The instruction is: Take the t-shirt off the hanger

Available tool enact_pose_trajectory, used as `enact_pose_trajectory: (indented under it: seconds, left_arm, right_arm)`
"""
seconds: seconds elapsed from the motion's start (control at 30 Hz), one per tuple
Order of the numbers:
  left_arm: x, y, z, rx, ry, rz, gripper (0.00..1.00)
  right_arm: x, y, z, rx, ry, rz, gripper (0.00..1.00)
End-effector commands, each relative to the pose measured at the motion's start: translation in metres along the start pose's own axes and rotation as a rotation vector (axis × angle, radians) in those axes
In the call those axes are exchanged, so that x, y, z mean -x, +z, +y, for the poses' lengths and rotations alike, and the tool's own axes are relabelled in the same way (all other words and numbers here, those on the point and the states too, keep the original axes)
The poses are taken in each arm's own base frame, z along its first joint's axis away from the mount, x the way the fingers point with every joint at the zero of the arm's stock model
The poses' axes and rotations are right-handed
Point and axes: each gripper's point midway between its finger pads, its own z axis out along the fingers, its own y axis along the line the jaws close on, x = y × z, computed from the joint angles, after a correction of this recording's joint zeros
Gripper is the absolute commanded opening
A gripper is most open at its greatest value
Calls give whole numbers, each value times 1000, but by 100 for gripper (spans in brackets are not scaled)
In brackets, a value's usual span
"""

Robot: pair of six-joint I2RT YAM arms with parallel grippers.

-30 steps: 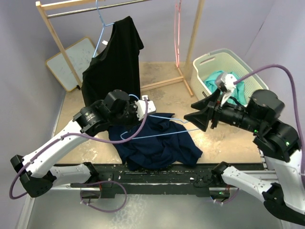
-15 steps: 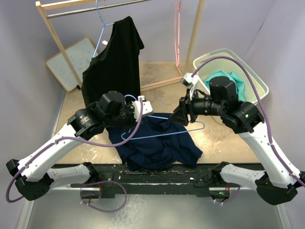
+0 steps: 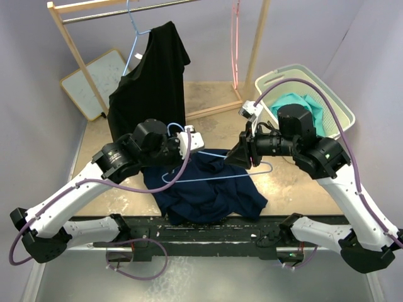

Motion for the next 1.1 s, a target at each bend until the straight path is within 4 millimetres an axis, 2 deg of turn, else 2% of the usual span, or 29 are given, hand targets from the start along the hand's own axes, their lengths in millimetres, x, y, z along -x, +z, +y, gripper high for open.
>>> enact_pose_trajectory:
  seconds: [0.0, 0.23, 0.37, 0.43, 0.53, 0.63, 0.77, 0.83, 0.9, 1.0, 1.07]
  left_arm:
    - [42, -7, 10, 40, 17, -140, 0]
    - [68, -18, 16, 74, 23, -237, 0]
    - [81, -25, 18, 90, 21, -303, 0]
    - [85, -28, 18, 96, 18, -325, 0]
    - [86, -31, 21, 121, 0, -343, 2]
    - [88, -43, 29, 186, -22, -384, 41]
    - [86, -80, 38, 305, -58, -484, 64]
    - [83, -100, 42, 365, -80, -529, 71]
    - [78, -120, 45, 413, -105, -565, 71]
    - [62, -138, 43, 455, -159, -603, 71]
    - [47, -142, 42, 477, -202, -607, 69]
  right_arm:
    - [-9, 7, -6, -3, 6, 27, 37]
    - [-18, 8, -20, -75, 22, 53, 25]
    - [-20, 7, -24, -100, 22, 56, 6]
    - [-18, 5, -27, -124, 15, 45, 0]
    - [-12, -1, -33, -180, 13, 24, 0]
    - [-10, -8, -38, -227, 17, 17, 0]
    - [-9, -25, -48, -340, 47, -4, 0]
    - [-9, -34, -53, -397, 66, -21, 0]
    - [0, -44, -57, -453, 69, -67, 0]
    - [27, -53, -62, -509, 66, -164, 0]
    - [56, -58, -66, -542, 57, -256, 0]
